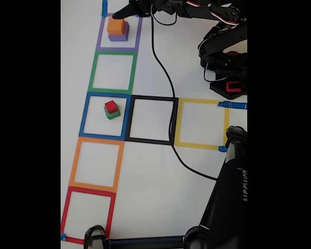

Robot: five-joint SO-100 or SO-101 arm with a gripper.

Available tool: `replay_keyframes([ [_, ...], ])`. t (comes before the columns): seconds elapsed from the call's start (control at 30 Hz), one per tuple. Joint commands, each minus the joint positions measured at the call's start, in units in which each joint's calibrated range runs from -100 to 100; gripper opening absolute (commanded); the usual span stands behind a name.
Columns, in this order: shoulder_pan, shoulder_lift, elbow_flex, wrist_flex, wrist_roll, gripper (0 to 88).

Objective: Tower of hanoi

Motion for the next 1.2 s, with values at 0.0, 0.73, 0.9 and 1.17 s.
replay_keyframes([
  [0.0, 0.0, 5.4, 0.2, -10.7, 0.0, 40.7],
  [0.73, -5.9, 32.2, -2.5, -38.2, 0.0, 40.8],
  [0.9, -7.7, 34.6, -3.3, -40.3, 0.0, 40.7],
  [1.17, -9.0, 39.0, -5.3, -43.3, 0.0, 40.5],
])
